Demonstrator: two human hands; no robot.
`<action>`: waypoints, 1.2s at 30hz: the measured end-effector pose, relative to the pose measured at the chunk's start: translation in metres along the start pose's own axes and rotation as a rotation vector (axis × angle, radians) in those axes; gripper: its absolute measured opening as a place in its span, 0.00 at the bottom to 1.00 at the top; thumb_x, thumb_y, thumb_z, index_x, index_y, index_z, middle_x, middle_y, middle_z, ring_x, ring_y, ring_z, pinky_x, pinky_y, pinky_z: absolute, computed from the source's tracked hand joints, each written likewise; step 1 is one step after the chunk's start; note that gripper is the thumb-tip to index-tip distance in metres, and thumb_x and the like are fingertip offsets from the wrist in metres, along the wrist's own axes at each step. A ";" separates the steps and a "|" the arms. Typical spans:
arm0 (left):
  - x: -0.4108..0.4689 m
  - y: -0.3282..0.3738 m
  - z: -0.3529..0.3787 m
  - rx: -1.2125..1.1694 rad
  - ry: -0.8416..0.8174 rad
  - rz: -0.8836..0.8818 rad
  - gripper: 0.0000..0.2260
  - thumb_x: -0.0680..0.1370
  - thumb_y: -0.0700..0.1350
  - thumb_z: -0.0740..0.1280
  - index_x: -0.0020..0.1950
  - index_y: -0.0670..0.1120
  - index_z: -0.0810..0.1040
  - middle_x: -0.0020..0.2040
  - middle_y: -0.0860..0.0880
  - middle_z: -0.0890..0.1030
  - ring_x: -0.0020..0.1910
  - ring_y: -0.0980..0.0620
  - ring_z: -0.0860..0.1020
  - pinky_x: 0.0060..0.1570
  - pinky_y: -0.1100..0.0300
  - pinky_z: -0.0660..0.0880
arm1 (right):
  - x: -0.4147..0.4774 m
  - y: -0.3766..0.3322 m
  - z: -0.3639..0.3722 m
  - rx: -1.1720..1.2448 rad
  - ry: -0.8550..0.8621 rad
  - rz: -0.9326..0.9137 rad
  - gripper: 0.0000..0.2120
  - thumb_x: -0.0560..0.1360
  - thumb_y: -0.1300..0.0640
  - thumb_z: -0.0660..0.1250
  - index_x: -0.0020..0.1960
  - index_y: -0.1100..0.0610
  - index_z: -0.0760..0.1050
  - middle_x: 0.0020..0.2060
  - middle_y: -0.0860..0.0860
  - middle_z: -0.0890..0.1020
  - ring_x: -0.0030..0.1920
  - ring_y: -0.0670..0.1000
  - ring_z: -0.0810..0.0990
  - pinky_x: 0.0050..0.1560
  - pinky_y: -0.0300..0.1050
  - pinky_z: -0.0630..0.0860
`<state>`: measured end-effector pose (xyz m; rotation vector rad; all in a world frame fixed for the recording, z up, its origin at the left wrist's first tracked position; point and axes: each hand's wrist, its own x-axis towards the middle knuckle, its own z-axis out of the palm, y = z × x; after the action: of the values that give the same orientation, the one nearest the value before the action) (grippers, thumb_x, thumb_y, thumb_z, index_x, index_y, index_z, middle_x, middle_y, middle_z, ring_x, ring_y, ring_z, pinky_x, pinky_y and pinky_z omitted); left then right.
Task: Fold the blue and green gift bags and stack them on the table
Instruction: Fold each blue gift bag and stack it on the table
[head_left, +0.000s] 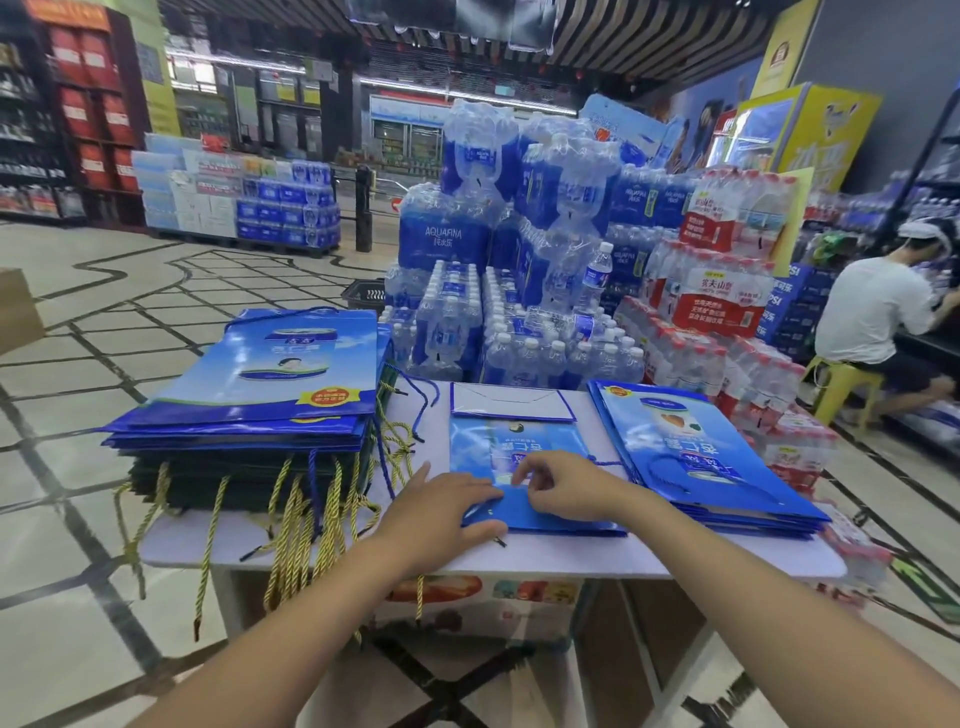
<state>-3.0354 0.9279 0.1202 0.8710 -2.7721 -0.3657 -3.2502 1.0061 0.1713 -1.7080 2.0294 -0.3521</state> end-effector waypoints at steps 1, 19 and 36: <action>0.000 0.000 0.000 0.002 0.003 -0.006 0.27 0.80 0.71 0.57 0.77 0.63 0.69 0.78 0.62 0.67 0.78 0.60 0.62 0.81 0.43 0.45 | -0.004 -0.002 -0.003 -0.049 -0.081 -0.001 0.09 0.76 0.57 0.68 0.54 0.47 0.79 0.44 0.44 0.81 0.43 0.43 0.78 0.44 0.37 0.73; -0.007 0.001 -0.001 -0.082 0.036 -0.036 0.22 0.81 0.64 0.60 0.75 0.62 0.69 0.72 0.59 0.73 0.71 0.55 0.71 0.66 0.51 0.73 | 0.036 0.018 0.001 -0.018 0.315 0.210 0.03 0.74 0.58 0.72 0.46 0.51 0.79 0.44 0.48 0.82 0.46 0.50 0.79 0.46 0.44 0.76; -0.004 -0.003 0.005 -0.134 0.132 -0.037 0.23 0.79 0.63 0.63 0.74 0.60 0.72 0.76 0.60 0.68 0.75 0.58 0.65 0.71 0.53 0.69 | -0.001 0.029 -0.047 -0.199 0.090 0.191 0.07 0.76 0.53 0.69 0.40 0.52 0.80 0.36 0.46 0.82 0.38 0.47 0.77 0.38 0.41 0.72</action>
<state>-3.0317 0.9285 0.1140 0.8814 -2.5815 -0.4769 -3.2982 1.0080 0.1982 -1.6169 2.3390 -0.1714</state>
